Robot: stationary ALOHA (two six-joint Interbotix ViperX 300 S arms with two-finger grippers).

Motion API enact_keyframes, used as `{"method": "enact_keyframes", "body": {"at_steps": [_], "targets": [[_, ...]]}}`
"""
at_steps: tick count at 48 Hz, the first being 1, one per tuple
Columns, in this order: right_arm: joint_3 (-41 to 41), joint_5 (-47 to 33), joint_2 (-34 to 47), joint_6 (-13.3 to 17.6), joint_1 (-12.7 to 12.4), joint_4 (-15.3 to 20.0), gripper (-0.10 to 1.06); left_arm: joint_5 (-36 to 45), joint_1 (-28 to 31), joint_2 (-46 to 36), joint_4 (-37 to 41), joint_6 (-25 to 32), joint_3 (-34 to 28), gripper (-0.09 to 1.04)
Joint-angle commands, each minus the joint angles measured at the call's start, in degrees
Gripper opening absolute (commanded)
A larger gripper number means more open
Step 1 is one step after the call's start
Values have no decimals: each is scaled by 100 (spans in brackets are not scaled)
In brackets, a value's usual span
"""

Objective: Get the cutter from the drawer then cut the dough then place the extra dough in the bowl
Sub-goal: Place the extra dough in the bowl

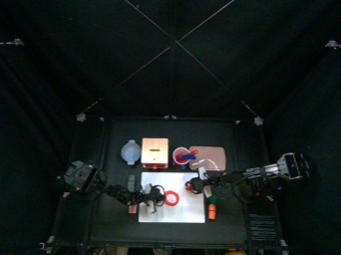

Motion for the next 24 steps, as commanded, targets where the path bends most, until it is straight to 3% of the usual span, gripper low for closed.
{"method": "enact_keyframes", "body": {"at_steps": [1, 9, 24], "targets": [[35, -316, 114, 26, -62, 35, 48, -44, 35, -334, 237, 9, -97, 53], [-9, -519, 281, 0, -70, 88, 53, -53, 62, -378, 352, 9, -114, 53], [-79, -510, 167, 35, -44, 316, 76, -264, 88, -501, 360, 44, -105, 54]]}}
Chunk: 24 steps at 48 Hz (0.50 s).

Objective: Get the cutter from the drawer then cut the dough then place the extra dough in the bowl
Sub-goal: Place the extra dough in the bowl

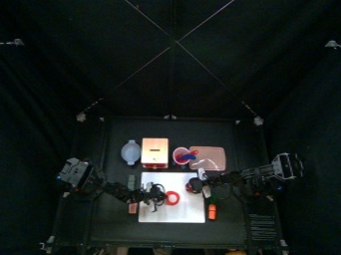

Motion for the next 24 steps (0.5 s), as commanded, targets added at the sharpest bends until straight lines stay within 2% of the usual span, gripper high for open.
{"method": "enact_keyframes", "body": {"at_steps": [1, 7, 24], "targets": [[-158, -44, -176, -9, 26, 158, 77, -202, 26, -264, 35, 26, -97, 53], [-246, -70, -193, -9, 97, 281, 78, -404, 44, -369, 141, 35, -35, 53], [-378, -70, -185, 0, 53, 308, 78, -598, 246, -501, 580, 35, -9, 54]]}}
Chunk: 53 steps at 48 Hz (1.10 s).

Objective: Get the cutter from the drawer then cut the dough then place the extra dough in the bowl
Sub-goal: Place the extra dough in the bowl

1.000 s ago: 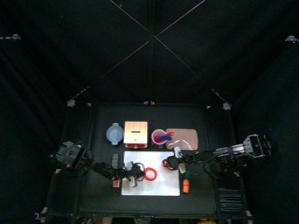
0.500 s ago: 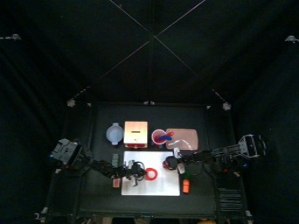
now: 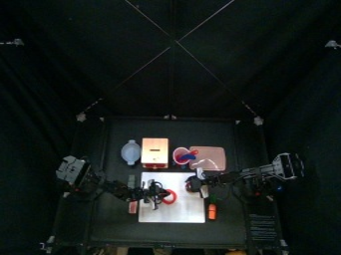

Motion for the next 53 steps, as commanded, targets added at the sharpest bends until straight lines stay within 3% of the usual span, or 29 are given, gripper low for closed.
{"method": "enact_keyframes", "body": {"at_steps": [1, 10, 27, 53], "targets": [[-114, -44, -132, 0, -35, 26, 78, -88, 114, -167, 149, 9, -26, 54], [-167, -44, -132, 9, -44, 44, 78, 281, 343, 123, 325, 9, -18, 57], [-343, -53, 35, -9, -70, 114, 78, 1564, 694, 193, 475, 0, -167, 76], [-527, -70, 352, -35, -88, 88, 78, 2171, 932, 299, 773, -18, -211, 77]]}}
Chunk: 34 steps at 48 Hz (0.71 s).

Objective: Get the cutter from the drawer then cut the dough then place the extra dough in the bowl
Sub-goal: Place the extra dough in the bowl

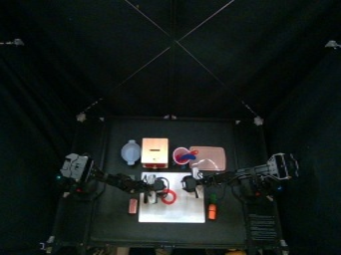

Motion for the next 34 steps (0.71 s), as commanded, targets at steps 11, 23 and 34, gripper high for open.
{"method": "enact_keyframes", "body": {"at_steps": [11, 23, 34], "targets": [[-114, -53, -70, -9, -88, -9, 78, 316, 97, 70, 114, -26, -272, 77], [-88, -53, -70, 0, -88, -9, 78, 686, 246, 211, 70, -53, -360, 75], [-70, -35, -70, 18, -114, 18, 78, 1336, 272, 290, 70, -44, -554, 70]]}}
